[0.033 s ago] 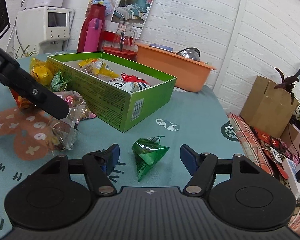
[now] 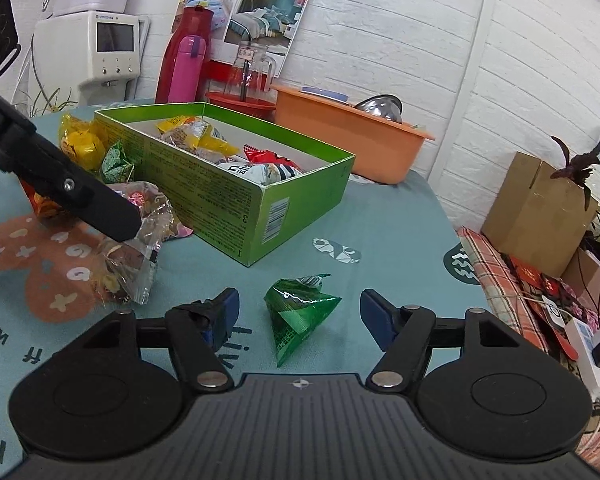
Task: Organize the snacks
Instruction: 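Grasp the clear candy packet with the left gripper while the right grasps the green triangular packet, then carry both packets into the green box and open both grippers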
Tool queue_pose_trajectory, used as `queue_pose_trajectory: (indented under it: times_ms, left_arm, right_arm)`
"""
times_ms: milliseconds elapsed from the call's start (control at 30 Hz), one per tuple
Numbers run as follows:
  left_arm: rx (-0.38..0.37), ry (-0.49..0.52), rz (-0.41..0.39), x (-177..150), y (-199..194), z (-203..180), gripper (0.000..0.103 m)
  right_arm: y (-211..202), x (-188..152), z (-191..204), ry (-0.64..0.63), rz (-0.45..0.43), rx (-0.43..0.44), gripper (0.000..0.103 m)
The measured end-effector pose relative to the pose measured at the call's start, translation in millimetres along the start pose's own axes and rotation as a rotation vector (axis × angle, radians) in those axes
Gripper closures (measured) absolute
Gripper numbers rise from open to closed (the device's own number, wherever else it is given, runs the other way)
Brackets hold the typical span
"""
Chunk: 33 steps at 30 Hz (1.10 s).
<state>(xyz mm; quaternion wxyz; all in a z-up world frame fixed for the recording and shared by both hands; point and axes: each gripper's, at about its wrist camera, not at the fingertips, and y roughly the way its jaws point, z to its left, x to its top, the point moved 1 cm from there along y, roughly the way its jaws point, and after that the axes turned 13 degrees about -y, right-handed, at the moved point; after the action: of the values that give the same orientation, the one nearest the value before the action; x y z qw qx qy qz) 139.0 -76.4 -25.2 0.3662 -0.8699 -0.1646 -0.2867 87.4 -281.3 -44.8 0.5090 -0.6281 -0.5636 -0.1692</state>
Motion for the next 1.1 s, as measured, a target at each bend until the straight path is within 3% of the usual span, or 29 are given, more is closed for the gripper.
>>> queue_pose_trajectory:
  times_ms: [167,200,233,267,333,433,533,833,1100]
  left_arm:
    - [0.019,0.004,0.051,-4.2,18.6,4.2,0.0]
    - [0.02,-0.003,0.06,-4.6,20.3,7.4,0.0]
    - [0.016,-0.011,0.07,-5.0,21.4,10.6,0.016]
    - [0.015,-0.012,0.069,-5.3,20.8,13.0,0.029]
    - [0.003,-0.026,0.076,-4.9,18.6,16.9,0.033]
    - [-0.005,-0.045,0.055,-4.8,12.9,20.0,0.043]
    - [-0.016,-0.089,0.044,-6.6,7.7,24.6,0.046]
    - [-0.053,-0.121,-0.01,-10.3,-22.8,17.5,0.047]
    - [-0.051,-0.096,-0.143,14.7,-58.7,7.4,0.047]
  right_arm:
    - [7.8,-3.4,5.0,-0.053,0.037,-0.005,0.0]
    - [9.3,-3.6,5.4,-0.058,0.048,0.002,0.008]
    - [11.3,-3.3,4.7,-0.059,0.055,0.019,0.018]
    - [12.1,-3.4,5.0,-0.061,0.061,0.028,0.047]
    - [10.6,-2.9,8.3,-0.079,0.06,0.018,0.057]
    - [-1.1,-1.6,16.0,-0.118,0.005,-0.029,0.058]
    - [-12.8,-0.1,19.5,-0.101,-0.036,-0.046,0.058]
    - [-35.6,12.9,30.7,-0.103,-0.13,-0.091,0.058]
    - [-37.6,40.1,41.9,-0.091,-0.236,-0.106,0.058]
